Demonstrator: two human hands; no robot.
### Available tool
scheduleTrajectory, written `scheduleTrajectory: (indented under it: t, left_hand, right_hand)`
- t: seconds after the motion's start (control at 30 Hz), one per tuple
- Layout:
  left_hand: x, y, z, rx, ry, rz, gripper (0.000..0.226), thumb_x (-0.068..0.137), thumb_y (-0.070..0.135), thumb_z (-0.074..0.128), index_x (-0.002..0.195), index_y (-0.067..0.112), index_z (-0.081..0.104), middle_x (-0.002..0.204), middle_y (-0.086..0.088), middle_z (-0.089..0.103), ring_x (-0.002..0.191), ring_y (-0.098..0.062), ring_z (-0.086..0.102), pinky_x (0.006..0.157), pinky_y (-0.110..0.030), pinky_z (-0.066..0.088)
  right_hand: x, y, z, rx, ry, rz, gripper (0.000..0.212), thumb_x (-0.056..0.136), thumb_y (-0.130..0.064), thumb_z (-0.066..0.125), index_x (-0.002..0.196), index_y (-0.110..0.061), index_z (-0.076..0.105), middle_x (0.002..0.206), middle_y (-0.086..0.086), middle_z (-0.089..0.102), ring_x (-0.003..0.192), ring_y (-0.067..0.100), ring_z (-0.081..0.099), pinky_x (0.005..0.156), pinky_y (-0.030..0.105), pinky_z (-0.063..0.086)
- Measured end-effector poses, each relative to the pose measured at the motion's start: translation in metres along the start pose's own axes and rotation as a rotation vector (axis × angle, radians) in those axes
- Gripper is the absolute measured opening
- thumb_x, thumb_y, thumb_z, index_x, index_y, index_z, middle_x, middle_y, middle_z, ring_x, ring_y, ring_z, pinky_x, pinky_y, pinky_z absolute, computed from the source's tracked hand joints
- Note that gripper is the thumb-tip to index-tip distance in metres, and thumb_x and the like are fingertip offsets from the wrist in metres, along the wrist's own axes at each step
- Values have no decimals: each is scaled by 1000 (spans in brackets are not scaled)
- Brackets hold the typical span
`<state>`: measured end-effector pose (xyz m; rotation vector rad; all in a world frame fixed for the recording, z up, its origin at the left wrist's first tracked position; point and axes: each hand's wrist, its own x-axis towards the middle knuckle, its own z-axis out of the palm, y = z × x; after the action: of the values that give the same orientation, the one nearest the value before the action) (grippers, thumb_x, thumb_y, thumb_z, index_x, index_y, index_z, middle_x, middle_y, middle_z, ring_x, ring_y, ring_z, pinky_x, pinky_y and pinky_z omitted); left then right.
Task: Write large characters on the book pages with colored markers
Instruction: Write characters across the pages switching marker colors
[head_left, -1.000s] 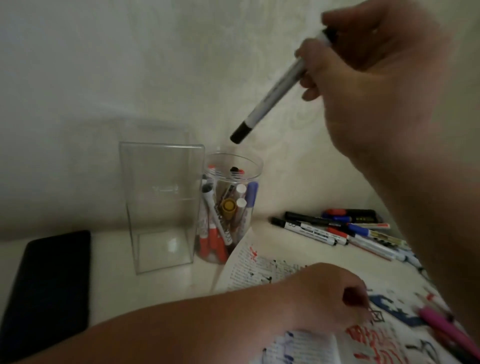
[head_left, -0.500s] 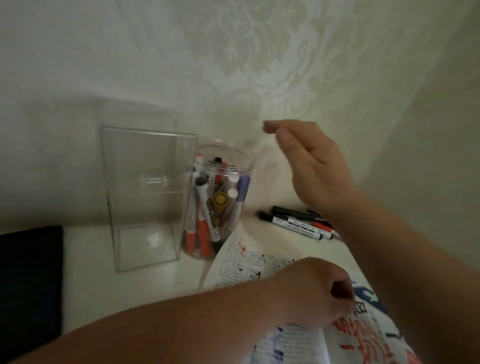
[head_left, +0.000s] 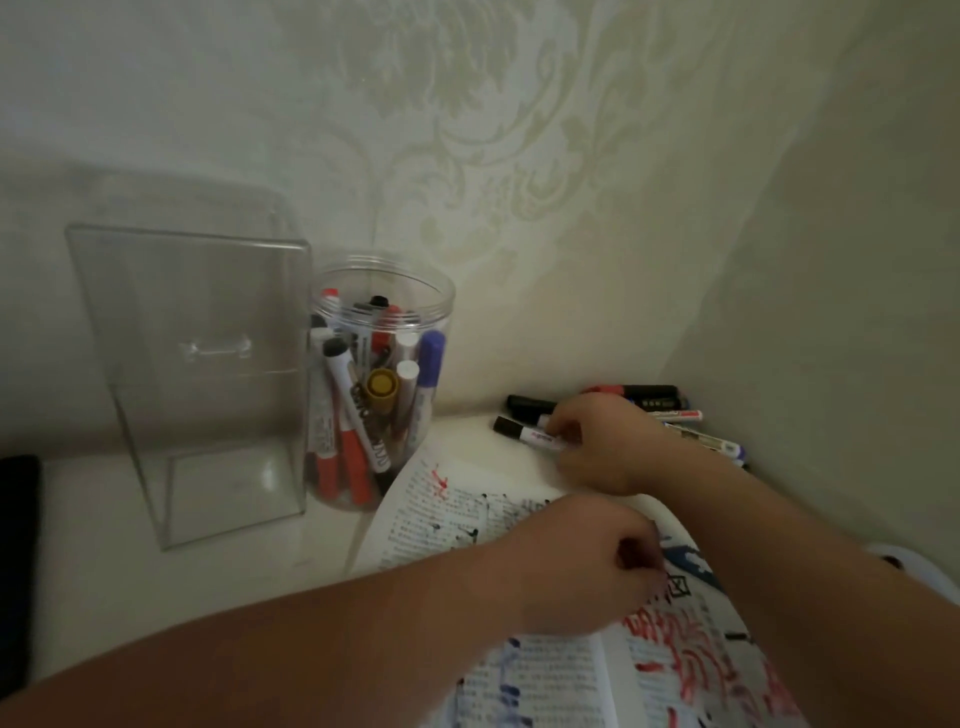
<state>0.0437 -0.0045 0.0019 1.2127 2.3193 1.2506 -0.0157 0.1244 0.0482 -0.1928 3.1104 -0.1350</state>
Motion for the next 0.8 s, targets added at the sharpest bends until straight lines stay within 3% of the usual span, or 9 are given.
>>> scheduleTrajectory:
  t: [0.07, 0.17, 0.27, 0.33, 0.4, 0.5, 0.63, 0.7, 0.8]
  left_hand:
    - [-2, 1, 1, 123, 22, 90, 17, 97, 29, 61, 105, 19, 72, 97, 10, 63, 95, -5, 53, 86, -26, 48]
    - [-4, 4, 5, 323, 130, 238, 22, 98, 30, 59, 115, 20, 67, 113, 5, 55, 110, -9, 41, 98, -29, 41]
    - [-5, 7, 6, 389, 376, 295, 27, 95, 31, 61, 119, 21, 61, 118, 6, 49, 113, -11, 41, 101, -29, 40]
    - [-2, 8, 7, 486, 439, 284, 36, 95, 36, 62, 126, 21, 55, 125, 4, 48, 118, -15, 42, 104, -32, 39]
    - [0, 8, 9, 532, 357, 212, 38, 100, 40, 55, 134, 24, 50, 130, 5, 49, 120, -15, 42, 104, -33, 37]
    - [5, 12, 12, 555, 168, 112, 27, 107, 36, 39, 132, 32, 51, 114, 12, 51, 103, -8, 43, 90, -26, 36]
    - [-2, 21, 16, 302, 39, 58, 20, 106, 37, 39, 124, 35, 48, 100, 15, 55, 90, -3, 52, 78, -27, 44]
    - [-5, 19, 16, 236, 37, 75, 18, 105, 40, 37, 118, 35, 48, 93, 13, 59, 85, -3, 55, 73, -30, 48]
    - [-5, 16, 13, 250, 69, 115, 30, 101, 50, 33, 117, 33, 51, 94, 12, 61, 87, -4, 56, 77, -36, 49]
  right_hand:
    - [-13, 7, -9, 127, 88, -10, 16, 88, -24, 69, 104, -31, 69, 92, -11, 59, 84, 14, 58, 73, 24, 47]
    - [-48, 24, -28, 208, 110, 51, 9, 95, -38, 66, 103, -37, 70, 80, -11, 63, 68, 5, 57, 58, 13, 42]
    - [-94, 45, -41, 235, 50, 157, 8, 92, -44, 69, 97, -42, 75, 61, -8, 61, 51, 3, 51, 53, 19, 39]
    - [-122, 52, -40, 319, -11, 204, 3, 89, -39, 74, 90, -40, 77, 60, -10, 65, 50, 2, 53, 56, 23, 43]
    - [-142, 55, -33, 489, -53, 196, 8, 88, -24, 75, 92, -31, 78, 64, -2, 69, 52, 9, 55, 56, 31, 44]
    - [-159, 58, -20, 962, 45, 211, 14, 91, -3, 69, 97, -14, 75, 70, 16, 69, 53, 18, 52, 47, 26, 40]
    - [-165, 56, 5, 1468, 253, 146, 7, 88, -12, 68, 91, -13, 74, 65, 13, 62, 52, 21, 51, 50, 27, 36]
    - [-165, 54, 16, 1513, 277, 98, 6, 90, -17, 69, 92, -18, 74, 67, 11, 62, 56, 22, 53, 58, 33, 34]
    - [-165, 51, 26, 1453, 308, 41, 3, 90, -24, 72, 93, -23, 73, 71, 9, 61, 64, 24, 54, 62, 36, 38]
